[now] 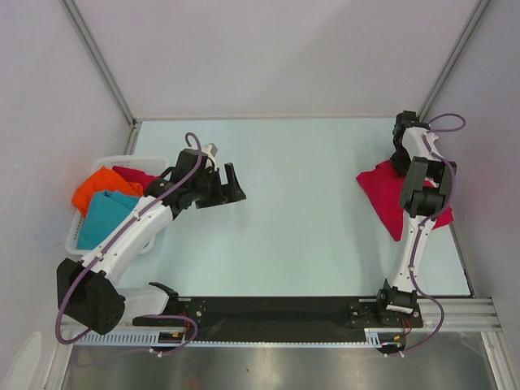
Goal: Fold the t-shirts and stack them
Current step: Put the neatly folded tshirt into the corner of the board with the right arm
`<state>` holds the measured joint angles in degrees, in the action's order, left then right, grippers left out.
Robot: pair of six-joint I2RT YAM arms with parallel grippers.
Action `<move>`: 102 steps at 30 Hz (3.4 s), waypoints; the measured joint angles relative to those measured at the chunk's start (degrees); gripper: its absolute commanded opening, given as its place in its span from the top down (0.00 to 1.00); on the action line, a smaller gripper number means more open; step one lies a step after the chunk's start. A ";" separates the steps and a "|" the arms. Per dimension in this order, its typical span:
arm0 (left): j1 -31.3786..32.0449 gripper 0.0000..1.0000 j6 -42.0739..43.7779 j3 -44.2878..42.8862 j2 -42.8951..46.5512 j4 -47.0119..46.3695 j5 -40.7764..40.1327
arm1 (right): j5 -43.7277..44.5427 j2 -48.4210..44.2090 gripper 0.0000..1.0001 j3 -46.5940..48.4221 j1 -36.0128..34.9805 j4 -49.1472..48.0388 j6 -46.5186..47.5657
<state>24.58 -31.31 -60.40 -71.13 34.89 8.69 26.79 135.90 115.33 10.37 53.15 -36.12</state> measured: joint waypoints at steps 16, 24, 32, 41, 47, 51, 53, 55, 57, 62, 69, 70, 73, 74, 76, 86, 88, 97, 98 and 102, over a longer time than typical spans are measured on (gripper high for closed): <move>-0.15 0.04 0.35 -0.11 0.02 0.46 0.09 | 6.73 -6.47 0.82 -12.07 7.10 -4.90 -3.98; -0.35 0.04 0.33 -0.22 0.90 0.48 0.44 | 8.09 -9.60 0.83 -17.31 12.09 -4.72 -4.33; -0.35 0.04 0.33 -0.22 1.53 0.50 0.50 | 10.38 -9.60 0.82 -16.37 8.39 -3.06 -3.65; -0.39 0.04 0.31 -0.13 2.54 0.55 0.50 | 12.94 -12.70 0.81 -13.18 -7.50 -1.57 -1.11; -0.63 0.04 0.31 0.52 3.63 0.26 0.76 | 10.67 -17.44 0.81 -16.50 -12.59 -1.38 -1.14; -0.98 0.04 0.31 0.87 4.02 0.13 1.11 | 9.01 -17.81 0.82 -22.03 -16.02 -1.25 -1.22; -1.18 0.04 0.31 1.18 4.31 -0.07 1.38 | 7.65 -17.81 0.82 -24.94 -17.94 -0.96 -1.42; -1.44 0.04 0.31 1.49 4.52 -0.15 1.90 | 6.56 -17.81 0.81 -27.80 -20.02 -0.66 -1.77; -1.75 0.04 0.33 1.60 4.52 -0.24 2.27 | 6.36 -17.81 0.81 -29.79 -22.36 0.04 -2.56; -3.04 0.04 0.39 2.27 4.83 -1.03 3.37 | 6.25 -19.21 0.81 -33.88 -26.73 0.63 -4.42; -5.16 0.04 0.57 3.41 4.92 -1.40 4.79 | 3.45 -25.33 0.81 -40.70 -25.92 0.92 -8.24; -5.31 0.04 0.70 3.43 4.94 -1.38 5.09 | 3.21 -25.90 0.81 -41.46 -25.92 1.07 -8.96; -5.68 0.04 1.14 3.45 5.03 -1.42 5.60 | 2.14 -27.47 0.81 -44.06 -26.93 1.44 -11.58; -5.86 0.04 1.36 3.48 5.18 -1.42 5.73 | 1.79 -27.74 0.81 -44.76 -27.19 1.64 -12.35; -6.27 0.04 1.46 3.52 5.60 -1.40 6.12 | 1.18 -27.91 0.81 -45.92 -27.67 2.14 -13.70; -7.96 0.04 1.99 4.00 9.40 -1.27 6.73 | -0.22 -27.71 0.82 -46.25 -26.03 5.77 -18.78; -8.26 0.04 2.14 4.22 9.90 -1.18 6.78 | -0.81 -27.93 0.82 -46.49 -24.92 5.88 -18.97; -9.01 0.04 2.93 4.48 10.91 -0.83 7.21 | 0.63 -30.58 0.83 -48.96 -17.11 5.03 -19.19; -9.01 0.04 2.91 4.48 10.93 -0.83 7.26 | 1.20 -30.95 0.83 -49.00 -16.22 4.98 -19.10; -9.03 0.04 2.95 4.70 10.93 -0.85 7.72 | 3.50 -32.79 0.83 -49.53 -13.49 4.74 -18.23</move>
<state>15.55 -28.36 -55.70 -60.20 34.04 16.40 30.28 103.11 65.80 -3.11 57.89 -54.35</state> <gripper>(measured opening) 0.963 0.176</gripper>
